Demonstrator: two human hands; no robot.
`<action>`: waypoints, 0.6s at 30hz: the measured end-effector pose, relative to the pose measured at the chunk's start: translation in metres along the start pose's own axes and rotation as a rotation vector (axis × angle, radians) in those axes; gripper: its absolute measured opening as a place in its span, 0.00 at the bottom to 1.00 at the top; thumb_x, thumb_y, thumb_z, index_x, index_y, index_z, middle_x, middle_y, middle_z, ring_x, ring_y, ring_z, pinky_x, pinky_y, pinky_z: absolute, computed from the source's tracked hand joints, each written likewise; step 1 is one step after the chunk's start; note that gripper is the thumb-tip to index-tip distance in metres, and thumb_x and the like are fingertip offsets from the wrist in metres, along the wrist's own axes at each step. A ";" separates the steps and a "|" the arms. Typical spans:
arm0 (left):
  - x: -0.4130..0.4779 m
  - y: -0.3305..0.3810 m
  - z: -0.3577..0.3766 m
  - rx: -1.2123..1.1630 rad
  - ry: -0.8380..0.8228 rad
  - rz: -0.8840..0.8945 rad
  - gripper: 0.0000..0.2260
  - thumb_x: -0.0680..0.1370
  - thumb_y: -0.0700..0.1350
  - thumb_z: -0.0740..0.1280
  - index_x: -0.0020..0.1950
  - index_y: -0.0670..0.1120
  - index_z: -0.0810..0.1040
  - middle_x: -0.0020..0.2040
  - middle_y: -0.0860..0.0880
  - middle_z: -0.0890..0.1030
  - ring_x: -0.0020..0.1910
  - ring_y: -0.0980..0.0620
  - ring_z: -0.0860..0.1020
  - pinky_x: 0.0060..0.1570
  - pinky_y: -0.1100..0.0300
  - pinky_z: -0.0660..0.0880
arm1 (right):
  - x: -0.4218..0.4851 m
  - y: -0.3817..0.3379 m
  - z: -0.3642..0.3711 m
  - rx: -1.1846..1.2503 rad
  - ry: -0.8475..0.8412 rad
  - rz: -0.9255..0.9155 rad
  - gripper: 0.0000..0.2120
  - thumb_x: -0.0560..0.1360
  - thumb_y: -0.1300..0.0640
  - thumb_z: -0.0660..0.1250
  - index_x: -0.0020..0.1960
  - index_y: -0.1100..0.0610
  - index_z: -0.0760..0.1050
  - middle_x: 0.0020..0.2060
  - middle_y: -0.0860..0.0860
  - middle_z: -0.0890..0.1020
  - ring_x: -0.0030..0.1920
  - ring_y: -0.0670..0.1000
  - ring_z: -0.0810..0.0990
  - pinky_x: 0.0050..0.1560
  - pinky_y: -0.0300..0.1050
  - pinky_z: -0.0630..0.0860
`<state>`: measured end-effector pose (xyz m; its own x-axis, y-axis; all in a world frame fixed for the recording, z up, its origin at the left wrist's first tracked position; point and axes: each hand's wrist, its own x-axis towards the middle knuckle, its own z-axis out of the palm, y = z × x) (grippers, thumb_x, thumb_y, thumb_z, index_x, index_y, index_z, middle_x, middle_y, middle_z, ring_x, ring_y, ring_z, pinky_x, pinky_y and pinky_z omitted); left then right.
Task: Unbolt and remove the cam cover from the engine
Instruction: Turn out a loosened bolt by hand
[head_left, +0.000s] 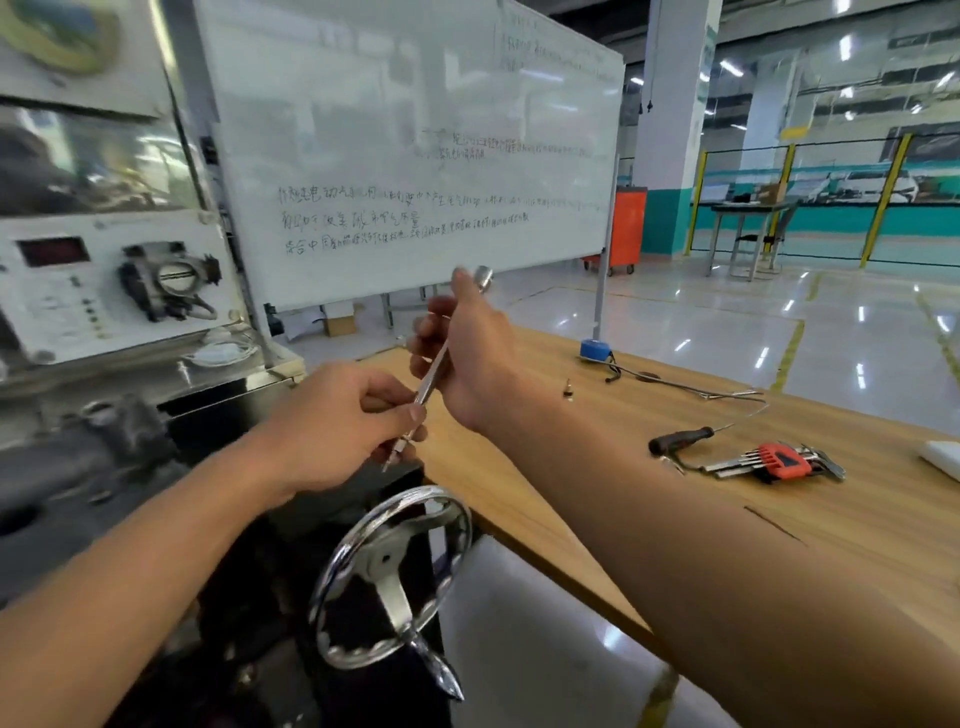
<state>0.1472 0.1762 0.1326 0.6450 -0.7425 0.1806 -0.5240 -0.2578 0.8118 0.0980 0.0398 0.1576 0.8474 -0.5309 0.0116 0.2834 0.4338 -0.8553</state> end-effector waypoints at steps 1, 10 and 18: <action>-0.014 0.002 -0.024 0.046 0.016 0.001 0.03 0.79 0.41 0.70 0.49 0.43 0.83 0.42 0.47 0.87 0.40 0.49 0.86 0.42 0.57 0.83 | -0.008 0.003 0.026 0.029 -0.092 0.029 0.19 0.81 0.40 0.59 0.41 0.54 0.70 0.25 0.48 0.70 0.28 0.48 0.70 0.30 0.42 0.68; -0.191 -0.016 -0.214 0.405 0.319 -0.079 0.14 0.67 0.55 0.76 0.44 0.47 0.87 0.39 0.48 0.87 0.40 0.47 0.86 0.46 0.57 0.83 | -0.097 0.069 0.247 0.097 -0.882 0.112 0.28 0.78 0.32 0.51 0.32 0.52 0.54 0.22 0.48 0.55 0.24 0.48 0.51 0.25 0.40 0.48; -0.283 -0.073 -0.277 0.602 0.548 -0.203 0.10 0.72 0.50 0.77 0.38 0.45 0.83 0.33 0.52 0.83 0.31 0.58 0.79 0.34 0.68 0.71 | -0.141 0.147 0.357 0.003 -1.103 0.083 0.22 0.82 0.48 0.49 0.31 0.55 0.58 0.21 0.48 0.58 0.22 0.47 0.54 0.22 0.37 0.53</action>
<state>0.1575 0.5765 0.1762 0.8562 -0.2805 0.4338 -0.4758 -0.7552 0.4509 0.1801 0.4385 0.2151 0.7985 0.4400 0.4108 0.2068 0.4404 -0.8737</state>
